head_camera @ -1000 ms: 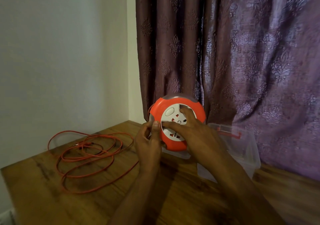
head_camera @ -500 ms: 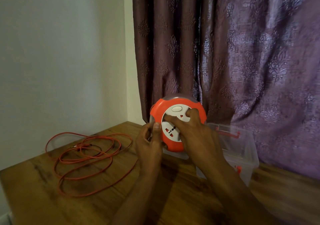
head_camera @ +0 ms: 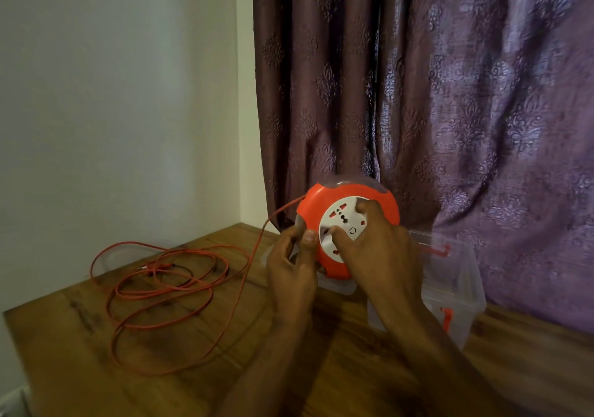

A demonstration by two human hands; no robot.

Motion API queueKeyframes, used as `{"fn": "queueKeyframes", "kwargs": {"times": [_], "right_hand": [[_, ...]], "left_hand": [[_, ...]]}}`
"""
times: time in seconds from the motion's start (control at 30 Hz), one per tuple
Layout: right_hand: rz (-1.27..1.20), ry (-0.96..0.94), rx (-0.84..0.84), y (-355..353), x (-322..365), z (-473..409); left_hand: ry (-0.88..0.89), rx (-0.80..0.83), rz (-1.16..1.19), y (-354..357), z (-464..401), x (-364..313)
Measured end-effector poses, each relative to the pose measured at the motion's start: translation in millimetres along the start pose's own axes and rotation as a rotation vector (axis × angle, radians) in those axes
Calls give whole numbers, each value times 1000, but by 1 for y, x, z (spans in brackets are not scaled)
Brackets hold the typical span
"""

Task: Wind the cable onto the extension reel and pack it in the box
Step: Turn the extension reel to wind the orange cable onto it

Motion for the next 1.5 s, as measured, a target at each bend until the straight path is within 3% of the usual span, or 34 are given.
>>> {"fn": "queueKeyframes", "kwargs": {"times": [0.23, 0.47, 0.9, 1.07, 1.23, 1.33, 1.5], "right_hand": [[-54, -15, -34, -1, 6, 4], [188, -184, -47, -2, 16, 10], [182, -150, -94, -1, 13, 9], [-18, 70, -46, -2, 0, 3], [-522, 288, 201, 14, -3, -2], [-318, 168, 234, 11, 7, 2], [35, -204, 42, -4, 23, 10]], "left_hand": [[27, -5, -72, -2, -2, -3], [35, -87, -16, -9, -6, -7], [46, -35, -38, -3, -1, -5], [87, 7, -53, 2, 1, -10], [65, -21, -15, -2, -3, -7], [69, -78, 2, -7, -5, -9], [43, -149, 5, -16, -11, -4]]}}
Point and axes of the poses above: each hand's wrist, its own z-axis away from the middle knuckle, its own y-axis out of the palm, x = y × z, the point moved 4 cm from there along -z, towards the middle knuckle, and after that the axes turned 8 degrees about z, right-handed, at the moved point
